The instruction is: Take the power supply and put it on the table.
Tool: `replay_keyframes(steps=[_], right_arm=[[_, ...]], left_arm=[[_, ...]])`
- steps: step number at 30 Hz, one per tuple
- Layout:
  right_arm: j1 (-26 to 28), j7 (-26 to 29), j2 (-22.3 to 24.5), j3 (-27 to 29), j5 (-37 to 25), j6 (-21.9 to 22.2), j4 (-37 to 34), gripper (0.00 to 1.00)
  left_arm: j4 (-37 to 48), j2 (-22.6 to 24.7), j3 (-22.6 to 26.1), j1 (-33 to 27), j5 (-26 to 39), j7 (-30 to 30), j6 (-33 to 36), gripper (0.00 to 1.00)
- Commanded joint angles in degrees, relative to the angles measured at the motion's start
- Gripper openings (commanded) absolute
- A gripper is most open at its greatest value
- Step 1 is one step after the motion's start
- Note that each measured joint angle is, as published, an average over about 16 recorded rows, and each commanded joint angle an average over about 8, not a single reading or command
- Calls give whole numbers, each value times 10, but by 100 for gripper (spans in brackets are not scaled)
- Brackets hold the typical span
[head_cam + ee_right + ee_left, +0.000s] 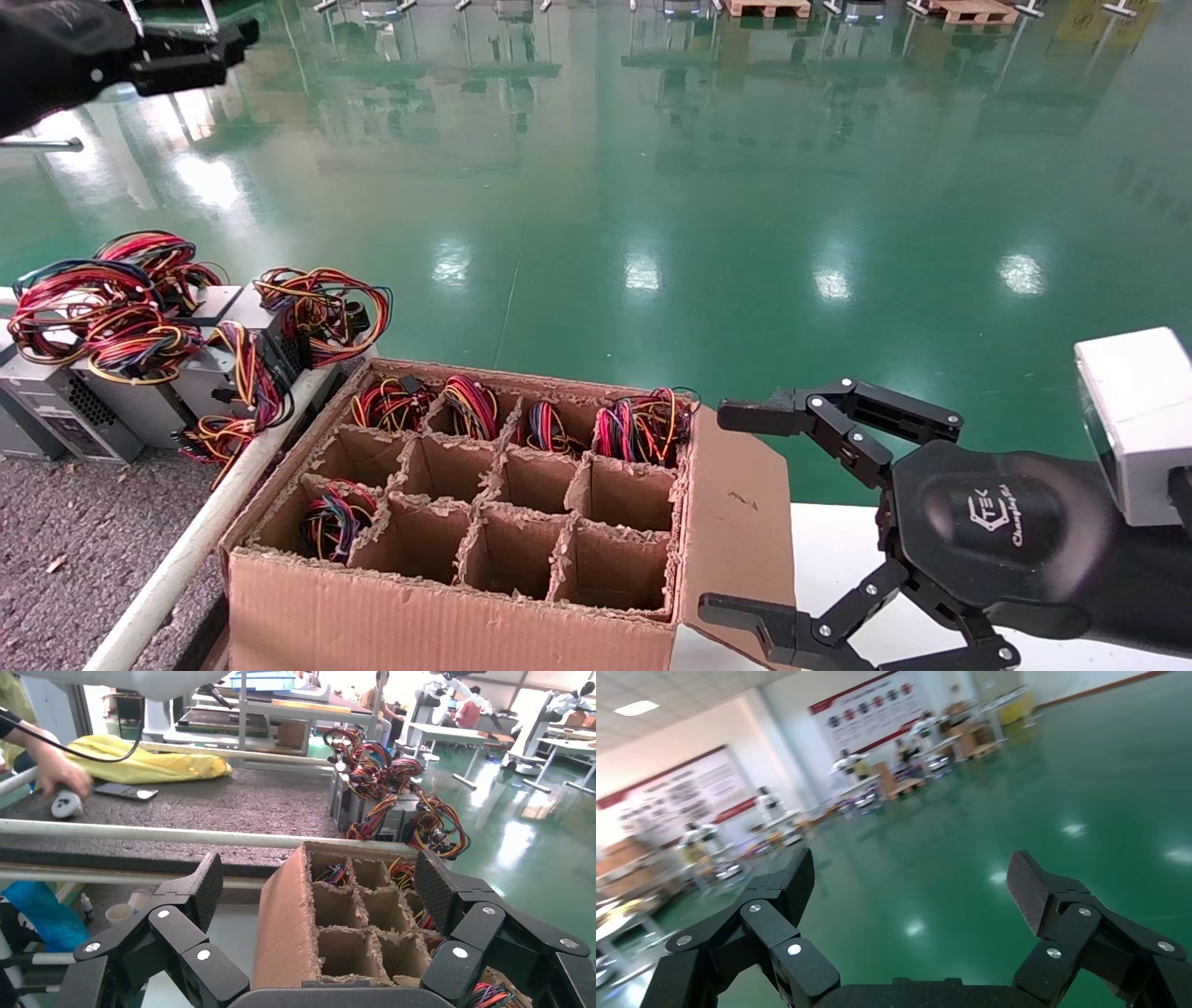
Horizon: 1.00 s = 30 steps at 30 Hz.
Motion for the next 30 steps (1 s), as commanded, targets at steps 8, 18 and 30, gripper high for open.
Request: replay_keyframes(steps=[8,18,30], right_arm=[[0,0,0,0,0,0,0,100],[0,0,0,0,0,0,0,99],[0,0,0,0,0,0,0,100]], left_arm=[[-116,-42,1,91,-69,-57,89,100],[-244,-89,1,193,-145,-121,187,78],[-398,-146,2,315,-236,-197,305,56]])
